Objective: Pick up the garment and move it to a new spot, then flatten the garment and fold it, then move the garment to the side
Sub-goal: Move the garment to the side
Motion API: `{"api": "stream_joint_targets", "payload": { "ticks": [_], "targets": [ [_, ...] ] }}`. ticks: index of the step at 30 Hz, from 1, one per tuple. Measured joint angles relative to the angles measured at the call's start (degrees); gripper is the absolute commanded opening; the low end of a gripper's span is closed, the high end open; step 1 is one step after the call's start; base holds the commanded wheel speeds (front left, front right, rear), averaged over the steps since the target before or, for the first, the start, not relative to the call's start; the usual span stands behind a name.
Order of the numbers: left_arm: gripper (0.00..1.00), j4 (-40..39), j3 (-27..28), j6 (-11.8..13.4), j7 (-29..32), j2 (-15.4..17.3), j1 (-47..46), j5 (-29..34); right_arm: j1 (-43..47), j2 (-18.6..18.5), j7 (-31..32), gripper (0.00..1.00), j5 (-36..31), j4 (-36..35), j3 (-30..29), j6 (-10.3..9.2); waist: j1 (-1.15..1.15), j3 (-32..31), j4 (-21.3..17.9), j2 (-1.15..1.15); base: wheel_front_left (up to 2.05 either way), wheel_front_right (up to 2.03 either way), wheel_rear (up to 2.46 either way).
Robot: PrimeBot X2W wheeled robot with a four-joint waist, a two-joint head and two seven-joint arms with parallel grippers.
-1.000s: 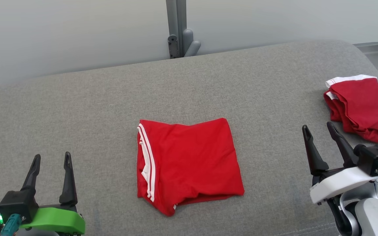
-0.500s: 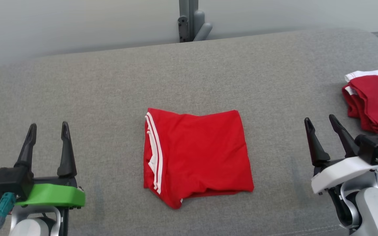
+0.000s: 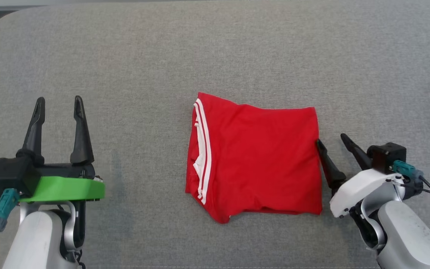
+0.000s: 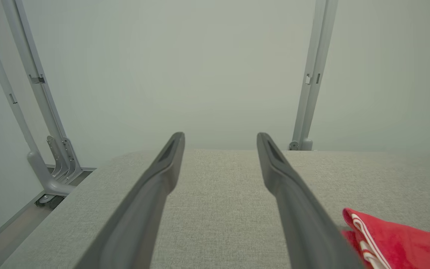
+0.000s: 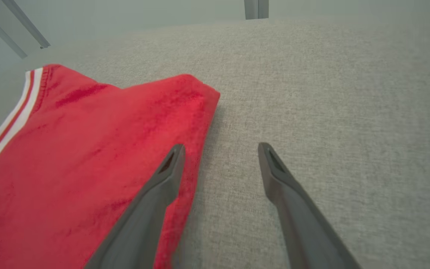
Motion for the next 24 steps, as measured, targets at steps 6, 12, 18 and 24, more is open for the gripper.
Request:
{"api": "stream_joint_targets", "payload": {
  "ticks": [6, 12, 18, 24],
  "targets": [
    [1.00, 0.91, -0.19, -0.58, -0.92, -0.57, -1.80, 0.42, -2.38, -1.40, 2.16, 1.00, 4.24, 2.86, 6.41, -0.01, 0.00, 2.72, 2.72, 0.00, 0.00, 0.00, 0.00],
    [1.00, 1.08, 0.25, -0.60, -1.07, -0.81, -2.15, 1.29, -4.65, -2.83, 2.72, 0.00, 7.61, 4.42, 8.53, 0.02, 0.00, 3.92, 3.39, 0.00, 0.00, 0.00, 0.00],
    [1.00, 0.80, 0.67, -0.58, -1.07, -0.35, -2.10, 1.69, -5.98, -3.01, 1.58, 0.00, 8.42, 5.14, 10.13, 0.14, 0.00, 3.77, 1.25, 0.00, 0.00, 0.00, 0.00],
    [1.00, -1.10, 1.01, 0.08, 0.18, 1.16, -1.91, 2.25, -5.96, -5.57, -0.13, 0.00, 7.44, 3.68, 10.80, 0.12, 0.00, 3.74, -2.84, 0.00, 0.00, 0.00, 0.00]
  ]
}}
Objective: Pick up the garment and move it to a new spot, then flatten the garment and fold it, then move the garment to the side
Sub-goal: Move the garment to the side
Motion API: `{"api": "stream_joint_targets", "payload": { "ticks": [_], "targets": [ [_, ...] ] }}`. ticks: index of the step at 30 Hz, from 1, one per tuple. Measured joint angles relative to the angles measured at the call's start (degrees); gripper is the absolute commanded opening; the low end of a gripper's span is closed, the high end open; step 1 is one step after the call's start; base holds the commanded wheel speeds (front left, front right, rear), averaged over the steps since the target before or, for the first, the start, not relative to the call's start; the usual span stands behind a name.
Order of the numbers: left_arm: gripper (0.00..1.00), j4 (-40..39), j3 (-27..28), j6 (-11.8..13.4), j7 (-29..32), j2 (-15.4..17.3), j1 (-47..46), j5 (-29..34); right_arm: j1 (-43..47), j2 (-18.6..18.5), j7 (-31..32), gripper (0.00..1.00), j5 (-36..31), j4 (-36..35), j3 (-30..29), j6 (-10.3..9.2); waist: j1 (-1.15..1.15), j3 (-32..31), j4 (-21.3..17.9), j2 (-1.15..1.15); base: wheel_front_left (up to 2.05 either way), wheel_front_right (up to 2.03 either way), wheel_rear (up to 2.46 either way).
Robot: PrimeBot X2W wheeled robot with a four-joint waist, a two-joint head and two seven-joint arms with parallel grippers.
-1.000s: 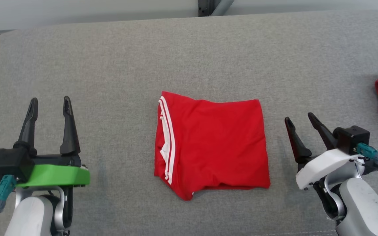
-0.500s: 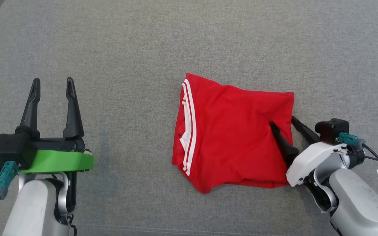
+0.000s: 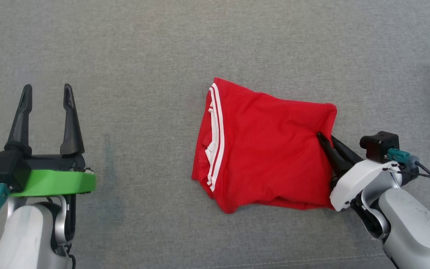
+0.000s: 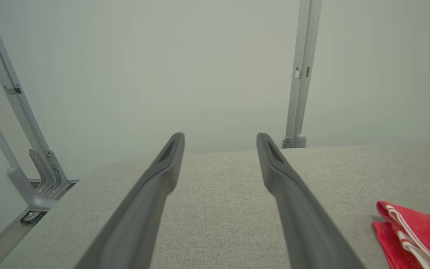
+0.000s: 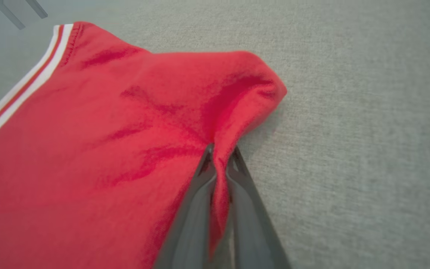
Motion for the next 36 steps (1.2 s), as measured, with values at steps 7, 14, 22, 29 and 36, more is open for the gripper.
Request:
{"api": "stream_joint_targets", "payload": {
  "ticks": [7, 14, 22, 29, 36],
  "targets": [
    [1.00, -3.30, -0.04, 0.82, 2.55, 1.49, 0.19, 0.69, 1.20, -3.14, -0.68, 0.00, -1.87, -3.34, -1.11, -0.05, 0.00, 0.34, -5.74, 0.00, 0.00, 0.00, 0.00],
    [1.00, -8.70, 0.35, 1.57, 6.67, 4.42, -0.23, 2.24, -0.37, -5.86, -0.32, 0.00, -3.88, -7.61, -0.70, -0.08, 0.00, 1.78, -13.54, 0.00, 0.00, 0.00, 0.00],
    [1.00, -13.15, 0.44, 1.83, 11.65, 7.87, -3.07, 4.31, -12.35, -11.57, -1.89, 0.00, -4.92, -9.02, 3.30, -0.07, 0.00, 5.58, -21.68, 0.00, 0.00, 0.00, 0.00],
    [1.00, -15.64, 0.14, 1.83, 14.28, 9.76, -4.66, 5.66, -21.25, -21.39, -2.97, 0.00, -4.19, -8.58, 4.50, -0.05, 0.00, 11.27, -25.14, 0.00, 0.00, 0.00, 0.00],
    [1.00, -17.07, -0.62, 1.34, 15.25, 10.62, -6.73, 6.36, -26.52, -29.37, -4.30, 0.00, -1.14, -4.25, 1.36, -0.05, 0.00, 16.35, -26.29, 0.00, 0.00, 0.00, 0.00]
  ]
}}
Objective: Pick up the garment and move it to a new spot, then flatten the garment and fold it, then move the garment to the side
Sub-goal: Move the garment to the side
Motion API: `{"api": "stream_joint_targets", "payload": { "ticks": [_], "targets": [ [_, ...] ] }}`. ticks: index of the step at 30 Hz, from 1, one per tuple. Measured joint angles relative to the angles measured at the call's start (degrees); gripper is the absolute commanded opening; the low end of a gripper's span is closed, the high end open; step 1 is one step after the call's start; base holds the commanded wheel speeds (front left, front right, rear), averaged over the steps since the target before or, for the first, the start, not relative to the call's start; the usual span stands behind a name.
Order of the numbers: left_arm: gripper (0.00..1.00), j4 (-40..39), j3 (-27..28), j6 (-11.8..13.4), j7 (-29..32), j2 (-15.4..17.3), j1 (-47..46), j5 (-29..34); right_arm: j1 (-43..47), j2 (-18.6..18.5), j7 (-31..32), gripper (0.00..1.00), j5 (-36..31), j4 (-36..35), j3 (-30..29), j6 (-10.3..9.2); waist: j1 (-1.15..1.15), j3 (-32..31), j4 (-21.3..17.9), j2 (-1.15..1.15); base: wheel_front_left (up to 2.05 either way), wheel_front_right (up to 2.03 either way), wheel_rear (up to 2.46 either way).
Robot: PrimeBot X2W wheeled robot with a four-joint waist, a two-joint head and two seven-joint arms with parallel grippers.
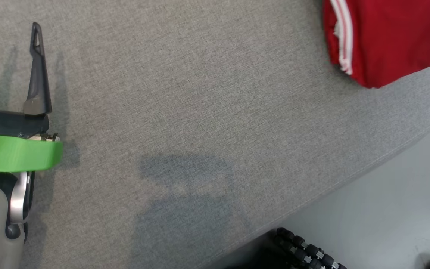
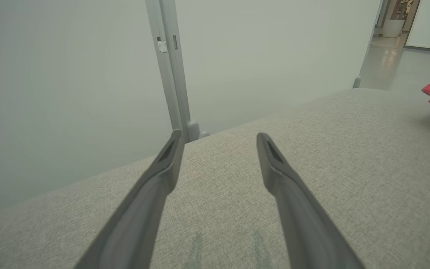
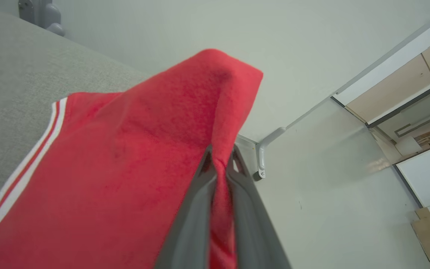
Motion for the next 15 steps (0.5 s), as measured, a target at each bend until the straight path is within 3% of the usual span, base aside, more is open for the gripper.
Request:
{"api": "stream_joint_targets", "payload": {
  "ticks": [3, 4, 6, 11, 15],
  "targets": [
    [1.00, -0.47, -0.60, -0.43, -0.12, 0.24, -1.44, 0.35, -3.04, 0.44, -1.47, 0.00, 0.94, 5.79, -1.30, 0.00, 0.00, 2.14, 0.31, 0.00, 0.00, 0.00, 0.00],
    [1.00, -0.46, -0.77, -0.44, -0.13, 0.24, -1.59, 0.35, -3.62, 1.11, -1.78, 0.19, 1.00, 7.91, -1.53, -0.01, 0.00, 2.56, 0.53, 0.00, 0.00, 0.00, 0.00],
    [1.00, -0.44, -1.20, -0.54, -0.31, 0.20, -1.97, 0.37, -4.40, 2.61, -2.04, 1.00, 1.00, 12.00, -2.14, 0.00, 0.00, 3.12, 1.22, 0.00, 0.00, 0.00, 0.00],
    [1.00, -0.42, -1.72, -0.59, -0.55, 0.08, -2.91, 0.68, -5.56, 6.55, -3.11, 1.00, 0.91, 19.28, -4.09, -0.01, 0.00, 4.32, 2.91, 0.00, 0.00, 0.00, 0.00],
    [1.00, 0.10, -1.82, -0.42, -1.11, -0.09, -2.97, 0.67, -5.07, 9.38, -3.28, 1.00, 1.05, 20.38, -7.67, -0.01, 0.00, 4.63, 3.64, 0.00, 0.00, 0.00, 0.00]
  ]
}}
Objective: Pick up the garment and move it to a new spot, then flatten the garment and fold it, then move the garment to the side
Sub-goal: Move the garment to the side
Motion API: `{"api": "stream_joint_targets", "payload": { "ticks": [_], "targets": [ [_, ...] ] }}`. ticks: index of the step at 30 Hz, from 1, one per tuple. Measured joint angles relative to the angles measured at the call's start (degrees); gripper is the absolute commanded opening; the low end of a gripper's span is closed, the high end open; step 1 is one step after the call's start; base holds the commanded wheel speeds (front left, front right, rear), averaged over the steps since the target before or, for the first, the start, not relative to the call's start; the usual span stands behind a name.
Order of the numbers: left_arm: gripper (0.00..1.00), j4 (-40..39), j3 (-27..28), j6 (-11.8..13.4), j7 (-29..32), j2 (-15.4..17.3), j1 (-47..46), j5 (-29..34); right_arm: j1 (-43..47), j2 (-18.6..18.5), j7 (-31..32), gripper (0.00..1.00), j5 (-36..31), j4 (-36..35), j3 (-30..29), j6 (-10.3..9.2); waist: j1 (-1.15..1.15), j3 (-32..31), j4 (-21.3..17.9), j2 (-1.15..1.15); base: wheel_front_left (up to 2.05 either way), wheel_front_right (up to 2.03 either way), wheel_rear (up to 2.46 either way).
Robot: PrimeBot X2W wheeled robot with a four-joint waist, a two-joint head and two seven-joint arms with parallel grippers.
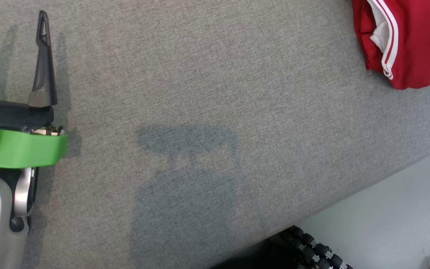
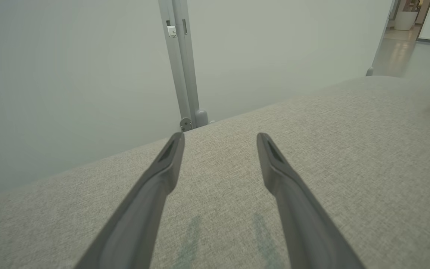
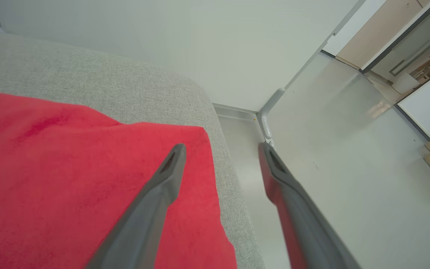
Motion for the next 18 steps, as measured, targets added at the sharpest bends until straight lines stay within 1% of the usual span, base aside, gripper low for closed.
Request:
{"api": "stream_joint_targets", "payload": {
  "ticks": [2, 5, 7, 10, 13, 18],
  "targets": [
    [1.00, 0.35, 0.07, 0.20, -0.38, -0.08, 0.04, -0.12, 1.25, 1.69, -0.19, 1.00, -0.54, -2.19, -3.35, 0.00, 0.00, -0.40, 0.07, 0.00, 0.00, 0.00, 0.00],
    [1.00, 1.35, 0.21, 0.49, -1.25, -0.32, 0.33, -0.59, 5.21, 4.50, -0.23, 1.00, -3.50, -6.27, -9.53, 0.00, 0.00, -1.57, 0.03, 0.00, 0.00, 0.00, 0.00],
    [1.00, 1.91, 0.25, 0.62, -1.70, -0.58, 0.99, -0.97, 8.26, 7.10, -0.23, 1.00, -5.20, -9.25, -13.83, -0.01, 0.00, -2.59, -0.02, 0.00, 0.00, 0.00, 0.00],
    [1.00, 2.61, 0.34, 1.01, -2.55, -1.16, 1.94, -1.59, 12.65, 11.67, -0.23, 1.00, -8.44, -14.86, -18.39, -0.01, 0.00, -4.26, -0.03, 0.00, 0.00, 0.00, 0.00],
    [1.00, 3.26, 0.38, 1.52, -3.46, -1.89, 2.94, -2.38, 17.03, 15.74, -0.23, 1.00, -10.94, -20.07, -21.84, -0.01, -0.01, -6.03, 0.20, 0.00, 0.00, 0.00, 0.00],
    [1.00, 4.11, 0.65, 2.54, -4.83, -3.19, 5.44, -3.22, 22.97, 21.81, -0.23, 1.00, -13.79, -26.41, -22.95, -0.01, -0.01, -8.93, 1.21, 0.00, 0.00, 0.00, 0.00]
  ]
}}
